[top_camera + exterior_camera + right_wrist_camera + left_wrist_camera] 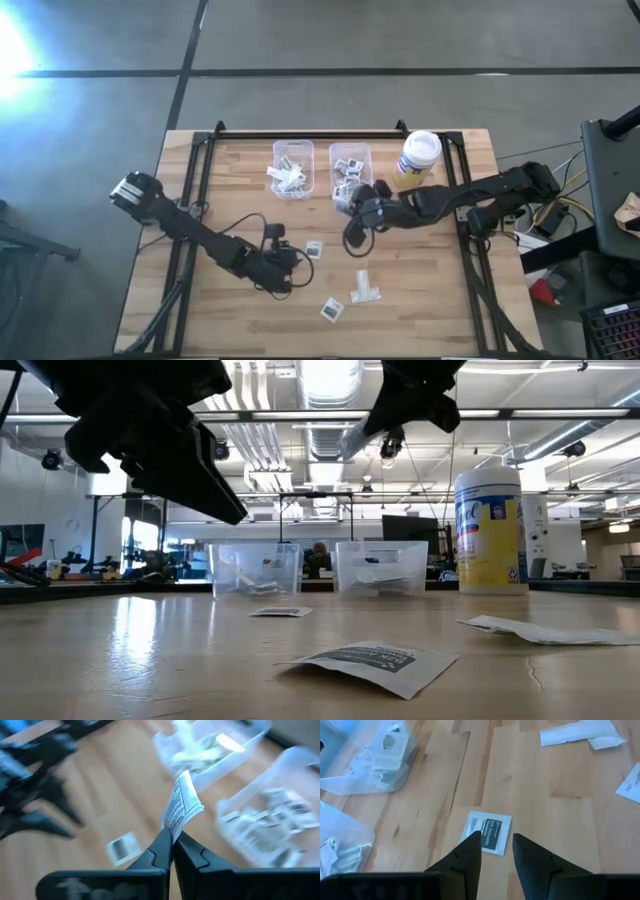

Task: Pick & Place First Aid Supplies
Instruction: Put the gray towelette pack into the right transparent bin

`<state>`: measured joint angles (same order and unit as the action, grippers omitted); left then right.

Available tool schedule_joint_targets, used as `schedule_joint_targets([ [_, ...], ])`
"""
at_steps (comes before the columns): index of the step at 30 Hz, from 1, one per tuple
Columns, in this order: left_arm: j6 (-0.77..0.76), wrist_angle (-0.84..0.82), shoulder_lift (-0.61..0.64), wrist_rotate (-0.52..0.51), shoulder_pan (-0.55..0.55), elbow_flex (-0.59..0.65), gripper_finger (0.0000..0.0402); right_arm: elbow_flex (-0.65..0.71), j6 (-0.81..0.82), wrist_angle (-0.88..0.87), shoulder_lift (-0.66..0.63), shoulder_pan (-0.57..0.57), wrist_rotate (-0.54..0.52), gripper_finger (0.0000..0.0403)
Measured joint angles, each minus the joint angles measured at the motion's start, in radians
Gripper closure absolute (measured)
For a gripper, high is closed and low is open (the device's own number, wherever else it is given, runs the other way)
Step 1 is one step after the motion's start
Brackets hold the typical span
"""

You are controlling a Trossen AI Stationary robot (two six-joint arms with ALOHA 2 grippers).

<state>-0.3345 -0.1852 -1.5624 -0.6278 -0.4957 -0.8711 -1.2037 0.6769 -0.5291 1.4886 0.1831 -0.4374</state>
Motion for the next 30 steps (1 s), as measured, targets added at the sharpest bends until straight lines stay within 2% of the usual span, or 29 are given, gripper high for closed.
schedule_joint_targets([
  [3,-0.001,0.0,0.011,0.001,0.001,0.0,0.028,0.002,-0.02,-0.012,-0.001,-0.03,-0.08,0.0394],
  [10,-0.002,-0.001,0.013,0.003,0.0,0.004,0.028,0.043,-0.054,-0.016,0.0,-0.096,-0.353,0.0394],
  [14,-0.002,-0.002,0.013,0.004,0.0,0.007,0.028,0.075,-0.053,-0.011,0.001,-0.131,-0.408,0.0394],
  [16,-0.002,-0.002,0.013,0.004,0.0,0.007,0.028,0.095,-0.032,-0.007,0.003,-0.154,-0.374,0.0394],
  [20,-0.003,-0.001,0.013,0.004,0.0,0.007,0.028,0.125,0.061,-0.006,0.003,-0.229,-0.189,0.0394],
  [23,-0.003,-0.001,0.013,0.004,0.0,0.007,0.028,0.143,0.088,-0.007,0.003,-0.279,-0.09,0.0394],
  [30,-0.003,0.001,0.013,0.004,0.0,0.007,0.028,0.155,0.115,-0.004,0.003,-0.339,0.032,0.0394],
])
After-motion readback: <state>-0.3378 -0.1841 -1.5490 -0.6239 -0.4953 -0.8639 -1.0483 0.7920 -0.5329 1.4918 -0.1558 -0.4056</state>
